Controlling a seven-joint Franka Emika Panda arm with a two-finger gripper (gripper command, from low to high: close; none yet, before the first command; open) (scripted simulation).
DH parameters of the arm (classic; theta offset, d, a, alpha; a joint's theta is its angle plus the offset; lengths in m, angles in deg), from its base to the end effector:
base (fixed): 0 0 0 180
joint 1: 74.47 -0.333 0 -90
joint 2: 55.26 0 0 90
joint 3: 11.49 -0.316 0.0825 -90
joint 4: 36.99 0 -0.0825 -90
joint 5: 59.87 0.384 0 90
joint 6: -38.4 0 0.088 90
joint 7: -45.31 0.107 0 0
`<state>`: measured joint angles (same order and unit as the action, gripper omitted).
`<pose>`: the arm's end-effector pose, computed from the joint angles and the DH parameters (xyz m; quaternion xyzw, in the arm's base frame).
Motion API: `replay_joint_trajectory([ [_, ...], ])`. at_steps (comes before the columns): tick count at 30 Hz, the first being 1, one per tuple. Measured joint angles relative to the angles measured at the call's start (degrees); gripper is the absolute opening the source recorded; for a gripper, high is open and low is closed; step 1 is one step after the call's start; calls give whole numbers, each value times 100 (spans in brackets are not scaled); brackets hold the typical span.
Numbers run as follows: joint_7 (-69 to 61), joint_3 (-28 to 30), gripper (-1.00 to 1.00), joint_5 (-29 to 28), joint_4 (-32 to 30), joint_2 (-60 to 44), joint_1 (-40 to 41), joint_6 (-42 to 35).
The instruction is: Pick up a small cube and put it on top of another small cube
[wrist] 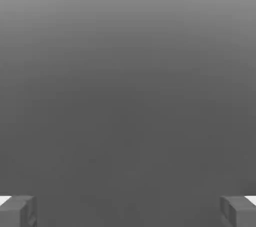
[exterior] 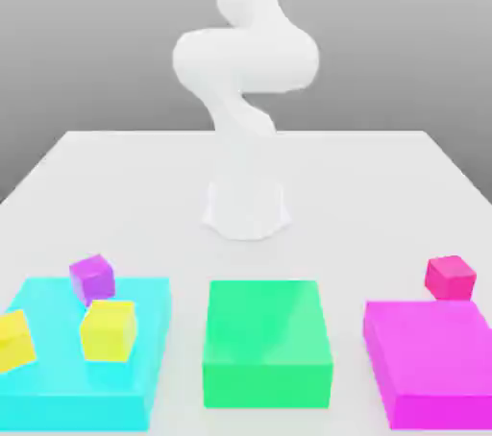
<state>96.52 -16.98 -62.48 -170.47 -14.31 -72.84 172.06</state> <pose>0.3786 0.0369 0.6670 -0.8604 0.3674 -0.3347 0.1131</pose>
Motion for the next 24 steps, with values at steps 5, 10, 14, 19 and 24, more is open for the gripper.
replay_joint_trajectory([
  [5,1118,-1122,0,-563,-350,-997,316,390],
  [10,2272,-2093,0,-1204,-685,-1985,494,756],
  [14,3214,-2738,0,-1746,-949,-2794,512,1038],
  [19,4322,-3283,0,-2325,-1285,-3772,198,1407],
  [24,5067,-3567,0,-2392,-1665,-4528,-373,1907],
])
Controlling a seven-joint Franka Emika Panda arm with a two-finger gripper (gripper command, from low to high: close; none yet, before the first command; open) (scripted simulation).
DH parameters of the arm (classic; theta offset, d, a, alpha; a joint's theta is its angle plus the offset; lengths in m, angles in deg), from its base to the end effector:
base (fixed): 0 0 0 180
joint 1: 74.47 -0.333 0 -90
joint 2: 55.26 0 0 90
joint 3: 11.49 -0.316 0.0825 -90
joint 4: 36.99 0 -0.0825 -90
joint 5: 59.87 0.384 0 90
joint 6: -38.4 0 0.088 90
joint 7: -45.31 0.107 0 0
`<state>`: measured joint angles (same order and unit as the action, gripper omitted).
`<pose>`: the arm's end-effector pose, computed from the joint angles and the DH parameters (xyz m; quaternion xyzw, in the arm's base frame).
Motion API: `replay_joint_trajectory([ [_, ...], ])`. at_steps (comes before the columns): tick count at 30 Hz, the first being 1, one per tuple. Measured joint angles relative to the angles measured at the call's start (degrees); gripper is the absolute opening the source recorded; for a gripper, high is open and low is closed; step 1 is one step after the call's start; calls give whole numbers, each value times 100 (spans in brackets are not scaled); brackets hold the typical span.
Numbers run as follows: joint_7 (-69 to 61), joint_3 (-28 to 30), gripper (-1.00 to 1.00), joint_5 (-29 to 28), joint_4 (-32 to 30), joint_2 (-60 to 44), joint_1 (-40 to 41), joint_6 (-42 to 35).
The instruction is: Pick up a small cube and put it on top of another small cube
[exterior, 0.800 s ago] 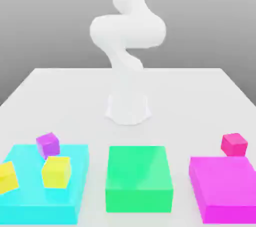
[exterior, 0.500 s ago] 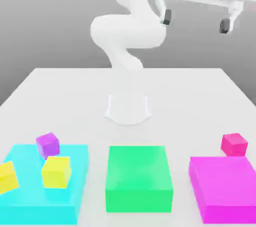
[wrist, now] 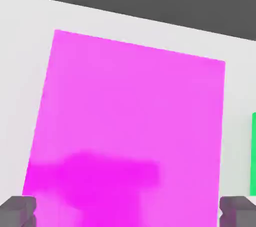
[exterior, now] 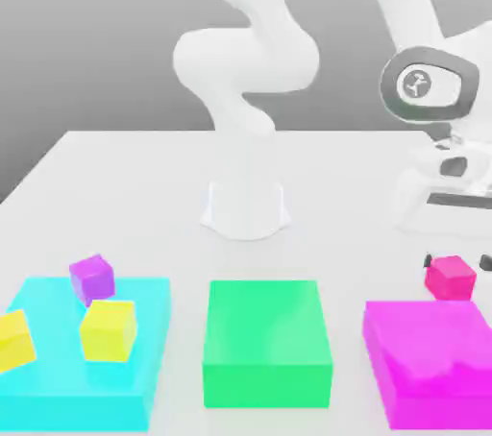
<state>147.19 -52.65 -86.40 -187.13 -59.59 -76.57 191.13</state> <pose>0.3011 0.3076 0.2287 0.9507 -0.2998 0.0758 0.0245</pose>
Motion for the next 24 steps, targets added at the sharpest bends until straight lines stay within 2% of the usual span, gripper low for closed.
replay_joint_trajectory([
  [4,100,-541,0,642,-359,-340,-210,522],
  [5,175,-560,0,635,-383,-433,-274,619],
  [8,605,-195,0,135,-316,-775,-604,833],
  [15,1813,1303,0,-1458,-17,-1649,-1785,1294],
  [16,1933,1457,-100,-1614,15,-1735,-1909,1339],
  [22,1994,1535,-100,-1694,30,-1778,-1973,1377],
  [24,1816,1304,-100,-1461,-18,-1648,-1787,1309],
])
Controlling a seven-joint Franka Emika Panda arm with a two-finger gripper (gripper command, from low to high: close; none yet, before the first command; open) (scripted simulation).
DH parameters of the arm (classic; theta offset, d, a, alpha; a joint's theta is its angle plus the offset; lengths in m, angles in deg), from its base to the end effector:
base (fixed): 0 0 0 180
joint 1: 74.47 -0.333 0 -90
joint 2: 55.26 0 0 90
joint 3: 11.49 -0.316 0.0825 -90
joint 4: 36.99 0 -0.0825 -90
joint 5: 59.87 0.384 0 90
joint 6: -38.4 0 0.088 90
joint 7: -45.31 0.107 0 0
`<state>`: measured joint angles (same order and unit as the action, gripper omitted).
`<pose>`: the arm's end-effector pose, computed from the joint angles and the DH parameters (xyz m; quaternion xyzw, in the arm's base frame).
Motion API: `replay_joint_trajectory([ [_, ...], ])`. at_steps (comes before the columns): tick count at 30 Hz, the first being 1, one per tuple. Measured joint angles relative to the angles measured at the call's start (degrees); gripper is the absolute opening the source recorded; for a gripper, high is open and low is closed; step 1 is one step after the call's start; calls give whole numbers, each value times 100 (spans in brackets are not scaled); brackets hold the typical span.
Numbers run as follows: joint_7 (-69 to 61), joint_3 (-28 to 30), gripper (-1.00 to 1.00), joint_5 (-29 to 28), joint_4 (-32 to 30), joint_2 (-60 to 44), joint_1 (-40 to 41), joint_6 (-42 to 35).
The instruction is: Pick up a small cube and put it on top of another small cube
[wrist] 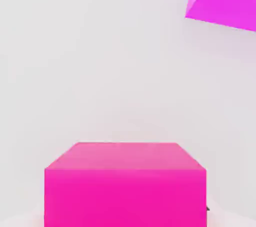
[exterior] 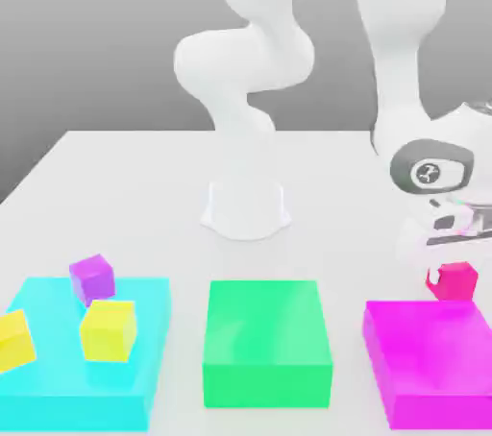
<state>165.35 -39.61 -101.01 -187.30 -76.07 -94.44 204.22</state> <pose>0.2242 0.3412 0.1407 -0.9580 0.2867 0.0013 0.0044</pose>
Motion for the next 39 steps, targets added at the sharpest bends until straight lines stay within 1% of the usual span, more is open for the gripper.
replay_joint_trajectory([
  [8,-1379,-1571,-100,1839,-339,976,1192,-491],
  [10,-1737,-1861,-100,2257,-359,1170,1391,-588],
  [11,-1849,-1839,-100,2322,-242,1168,1493,-625],
  [14,-1483,-1276,-100,2266,-132,1267,1879,-922],
  [18,-879,-522,-100,2303,-171,1536,2474,-1305],
  [22,-333,111,-100,2519,-240,1918,3604,-1669],
  [26,174,623,-100,2978,-321,2469,4694,-2045],
  [34,807,1930,-100,4114,-581,3624,5809,-2541],
  [36,1007,2158,-100,4285,-735,3654,6045,-2385],
  [39,1109,2209,-100,4292,-881,3181,6145,-1757],
])
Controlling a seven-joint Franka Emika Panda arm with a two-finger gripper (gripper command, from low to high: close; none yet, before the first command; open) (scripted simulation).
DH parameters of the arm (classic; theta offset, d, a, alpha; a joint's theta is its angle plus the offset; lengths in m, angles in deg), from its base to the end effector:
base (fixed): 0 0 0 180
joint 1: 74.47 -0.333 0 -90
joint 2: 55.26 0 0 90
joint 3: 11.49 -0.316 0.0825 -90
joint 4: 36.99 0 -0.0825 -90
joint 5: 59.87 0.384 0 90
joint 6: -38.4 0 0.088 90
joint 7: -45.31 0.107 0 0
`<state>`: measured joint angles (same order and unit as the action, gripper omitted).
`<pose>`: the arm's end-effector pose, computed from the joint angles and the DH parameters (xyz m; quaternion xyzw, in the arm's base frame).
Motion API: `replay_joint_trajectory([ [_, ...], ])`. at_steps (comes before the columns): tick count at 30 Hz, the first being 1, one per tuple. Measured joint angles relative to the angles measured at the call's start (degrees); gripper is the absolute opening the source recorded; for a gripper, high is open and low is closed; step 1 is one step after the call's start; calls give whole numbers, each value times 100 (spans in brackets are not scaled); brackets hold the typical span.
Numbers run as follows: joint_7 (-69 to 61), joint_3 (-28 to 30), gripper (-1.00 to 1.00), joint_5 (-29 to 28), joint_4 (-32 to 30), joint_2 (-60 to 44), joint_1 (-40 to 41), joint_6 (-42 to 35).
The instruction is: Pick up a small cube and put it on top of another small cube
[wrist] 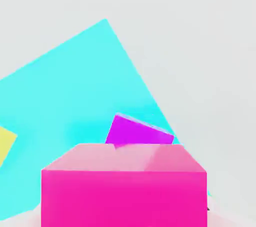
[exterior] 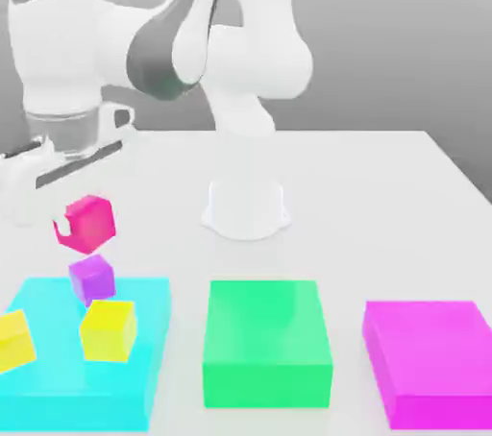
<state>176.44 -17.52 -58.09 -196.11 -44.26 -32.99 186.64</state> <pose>0.3094 -0.2235 0.2692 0.1028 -0.9947 0.0018 0.0007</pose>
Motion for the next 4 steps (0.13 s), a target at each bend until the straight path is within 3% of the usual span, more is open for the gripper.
replay_joint_trajectory([
  [1,14,-2,-100,-6,-42,-191,9,235],
  [2,21,-3,100,-9,-63,-288,13,353],
  [4,21,-3,100,-9,-63,-288,13,353],
])
